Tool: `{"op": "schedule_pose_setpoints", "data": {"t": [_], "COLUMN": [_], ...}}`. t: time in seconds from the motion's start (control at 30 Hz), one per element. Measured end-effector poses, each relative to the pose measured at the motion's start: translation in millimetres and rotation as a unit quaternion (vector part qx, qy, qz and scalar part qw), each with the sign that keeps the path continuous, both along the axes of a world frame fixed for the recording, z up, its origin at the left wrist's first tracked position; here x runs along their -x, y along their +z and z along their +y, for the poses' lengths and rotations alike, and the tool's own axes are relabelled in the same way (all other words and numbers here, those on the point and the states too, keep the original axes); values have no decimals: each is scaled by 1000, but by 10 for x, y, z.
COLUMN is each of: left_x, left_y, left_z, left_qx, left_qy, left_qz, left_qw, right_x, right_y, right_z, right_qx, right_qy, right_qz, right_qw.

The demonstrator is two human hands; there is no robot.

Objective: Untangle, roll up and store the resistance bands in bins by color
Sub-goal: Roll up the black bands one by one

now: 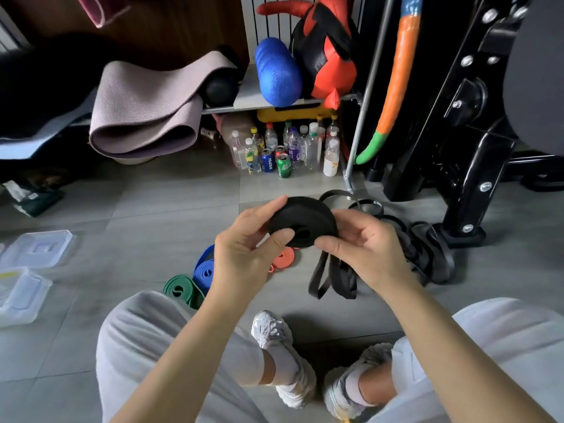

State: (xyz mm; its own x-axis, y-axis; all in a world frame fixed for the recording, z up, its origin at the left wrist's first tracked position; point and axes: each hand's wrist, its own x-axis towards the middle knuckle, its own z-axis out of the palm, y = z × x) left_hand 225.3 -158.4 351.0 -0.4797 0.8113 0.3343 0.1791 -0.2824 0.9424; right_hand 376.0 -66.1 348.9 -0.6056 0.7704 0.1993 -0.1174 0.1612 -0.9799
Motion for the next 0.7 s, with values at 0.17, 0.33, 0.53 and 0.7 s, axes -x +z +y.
{"op": "schedule_pose_setpoints", "data": {"t": [0.17,0.33,0.53,0.7], "left_x": [-156,162,353,385], "left_y": [-8,103,311,304], "left_z": [17,20,77,70], "left_qx": [4,75,59,36], "left_qy": [-26,-23,-112,-40], "left_qz": [-151,274,511,350], "left_qw": [988,958,850,935], "right_x": [61,15,99,117], "right_y": [37,84,205,202], "right_z": [-12,90,146,225], "right_qx": [0,-89,-127,-124], "right_qy": [-15,25,55,45], "right_qz": [19,-86,-119,-111], "right_qw": [1000,992,983,985]}}
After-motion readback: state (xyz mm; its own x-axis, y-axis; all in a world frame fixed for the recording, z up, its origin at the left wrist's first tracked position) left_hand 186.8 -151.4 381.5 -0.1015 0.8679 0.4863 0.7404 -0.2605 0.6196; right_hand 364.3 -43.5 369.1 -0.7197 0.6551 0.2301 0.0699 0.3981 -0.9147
